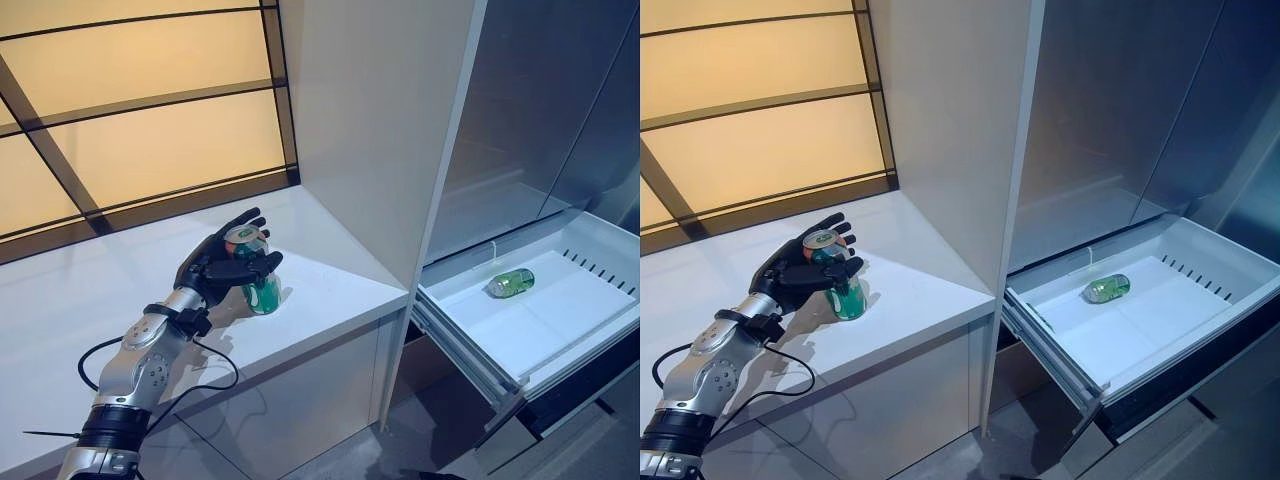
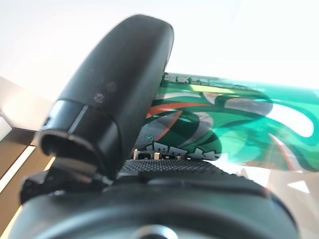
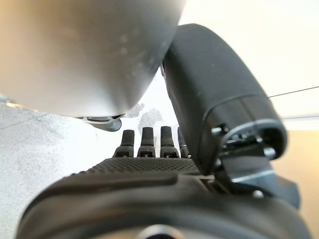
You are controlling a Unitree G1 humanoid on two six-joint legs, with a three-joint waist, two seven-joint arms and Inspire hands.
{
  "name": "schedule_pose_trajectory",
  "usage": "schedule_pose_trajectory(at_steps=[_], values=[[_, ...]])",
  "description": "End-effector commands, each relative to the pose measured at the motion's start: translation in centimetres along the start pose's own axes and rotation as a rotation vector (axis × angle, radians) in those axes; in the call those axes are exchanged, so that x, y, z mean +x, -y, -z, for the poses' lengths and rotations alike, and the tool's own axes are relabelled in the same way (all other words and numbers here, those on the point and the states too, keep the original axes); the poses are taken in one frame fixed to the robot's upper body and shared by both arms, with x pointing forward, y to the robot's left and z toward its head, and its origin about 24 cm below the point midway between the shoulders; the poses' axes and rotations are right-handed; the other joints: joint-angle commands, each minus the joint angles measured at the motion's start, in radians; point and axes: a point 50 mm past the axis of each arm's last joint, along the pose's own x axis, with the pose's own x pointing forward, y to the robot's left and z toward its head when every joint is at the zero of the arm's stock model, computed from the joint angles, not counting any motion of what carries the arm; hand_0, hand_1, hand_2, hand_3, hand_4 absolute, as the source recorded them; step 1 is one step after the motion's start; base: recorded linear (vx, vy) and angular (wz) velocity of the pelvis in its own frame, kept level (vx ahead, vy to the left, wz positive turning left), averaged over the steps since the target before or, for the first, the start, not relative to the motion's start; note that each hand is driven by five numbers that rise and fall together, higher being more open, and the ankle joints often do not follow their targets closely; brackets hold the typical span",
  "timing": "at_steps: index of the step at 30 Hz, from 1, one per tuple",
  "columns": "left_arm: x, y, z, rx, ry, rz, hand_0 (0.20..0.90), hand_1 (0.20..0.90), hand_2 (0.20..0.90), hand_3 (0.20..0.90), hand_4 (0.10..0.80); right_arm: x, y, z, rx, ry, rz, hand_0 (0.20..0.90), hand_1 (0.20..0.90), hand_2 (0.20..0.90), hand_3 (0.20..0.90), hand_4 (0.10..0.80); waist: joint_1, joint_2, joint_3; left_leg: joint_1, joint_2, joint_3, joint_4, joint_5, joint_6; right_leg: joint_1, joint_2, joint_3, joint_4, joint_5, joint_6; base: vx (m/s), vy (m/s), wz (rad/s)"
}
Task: Put drinks into fridge and close the fridge
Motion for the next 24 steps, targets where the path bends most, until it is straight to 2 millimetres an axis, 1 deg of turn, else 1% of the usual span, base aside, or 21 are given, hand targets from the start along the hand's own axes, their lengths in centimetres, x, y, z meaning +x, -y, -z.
schedule_pose_trajectory(at_steps=[1, 2, 3, 4, 5, 6, 13, 21, 24], values=[[2.38, 1.00, -10.25, 0.074, 0.419, 0.061, 0.900, 0.900, 0.900, 0.900, 0.800, 0.00, -0.29, 1.22, -0.030, -0.053, -0.013, 0.900, 0.900, 0.900, 0.900, 0.800, 0.001, -0.010, -0.003, 0.073, -0.063, 0.130, 0.005, -0.168, 0.062, 0.013, 0.057, 0.095, 0.004, -0.093, -0.046, 0.000, 0.000, 0.00], [2.41, 0.96, -10.19, 0.080, 0.414, 0.060, 0.778, 0.778, 0.778, 0.757, 0.657, 0.00, -0.29, 1.22, -0.029, -0.053, -0.013, 0.900, 0.900, 0.900, 0.900, 0.800, 0.001, -0.009, -0.003, 0.073, -0.063, 0.130, 0.005, -0.168, 0.062, 0.013, 0.057, 0.095, 0.004, -0.093, -0.046, 0.000, 0.000, 0.00], [2.42, 0.90, -10.08, 0.089, 0.405, 0.060, 0.587, 0.587, 0.587, 0.535, 0.435, 0.00, -0.29, 1.22, -0.029, -0.052, -0.013, 0.900, 0.900, 0.900, 0.900, 0.800, 0.001, -0.009, -0.002, 0.074, -0.063, 0.130, 0.005, -0.168, 0.062, 0.013, 0.057, 0.095, 0.004, -0.093, -0.046, 0.000, 0.000, 0.00], [2.37, 0.84, -9.97, 0.110, 0.392, 0.057, 0.528, 0.528, 0.528, 0.466, 0.366, -0.01, -0.28, 1.25, -0.030, -0.052, -0.012, 0.900, 0.900, 0.900, 0.900, 0.800, 0.001, -0.008, -0.003, 0.073, -0.063, 0.130, 0.005, -0.168, 0.062, 0.013, 0.057, 0.095, 0.004, -0.093, -0.046, 0.000, 0.000, 0.00], [2.37, 0.81, -9.95, 0.123, 0.389, 0.053, 0.429, 0.429, 0.429, 0.351, 0.251, -0.01, -0.28, 1.28, -0.030, -0.052, -0.012, 0.900, 0.900, 0.900, 0.900, 0.800, 0.002, -0.008, -0.003, 0.073, -0.063, 0.130, 0.005, -0.168, 0.062, 0.013, 0.057, 0.094, 0.004, -0.093, -0.046, 0.000, 0.000, 0.00], [2.35, 0.78, -9.94, 0.135, 0.384, 0.053, 0.300, 0.300, 0.300, 0.200, 0.100, 0.00, -0.28, 1.26, -0.029, -0.053, -0.011, 0.900, 0.900, 0.900, 0.900, 0.800, 0.002, -0.007, -0.003, 0.073, -0.063, 0.130, 0.005, -0.168, 0.063, 0.013, 0.057, 0.094, 0.004, -0.093, -0.046, 0.000, 0.000, 0.00], [2.46, 1.10, -10.00, 0.174, 0.364, 0.068, 0.300, 0.300, 0.300, 0.200, 0.100, -0.04, -0.04, 1.15, -0.029, -0.053, -0.010, 0.900, 0.900, 0.900, 0.900, 0.800, 0.003, -0.007, 0.001, 0.074, -0.063, 0.133, 0.005, -0.168, 0.062, 0.013, 0.057, 0.093, 0.004, -0.093, -0.045, 0.000, 0.000, 0.00], [2.49, 1.42, -9.92, 0.156, 0.377, 0.080, 0.300, 0.300, 0.300, 0.200, 0.100, -0.04, -0.04, 1.13, -0.031, -0.046, -0.009, 0.900, 0.900, 0.900, 0.900, 0.800, 0.001, -0.007, 0.003, 0.071, -0.062, 0.136, 0.005, -0.167, 0.062, 0.010, 0.057, 0.096, 0.004, -0.092, -0.044, 0.000, 0.000, 0.00], [2.51, 1.61, -10.19, 0.133, 0.396, 0.086, 0.300, 0.300, 0.300, 0.200, 0.100, -0.04, -0.04, 1.02, -0.032, -0.040, -0.012, 0.900, 0.900, 0.900, 0.900, 0.800, 0.000, -0.008, 0.004, 0.071, -0.062, 0.138, 0.005, -0.167, 0.061, 0.009, 0.057, 0.096, 0.004, -0.092, -0.044, 0.000, 0.000, 0.00]])
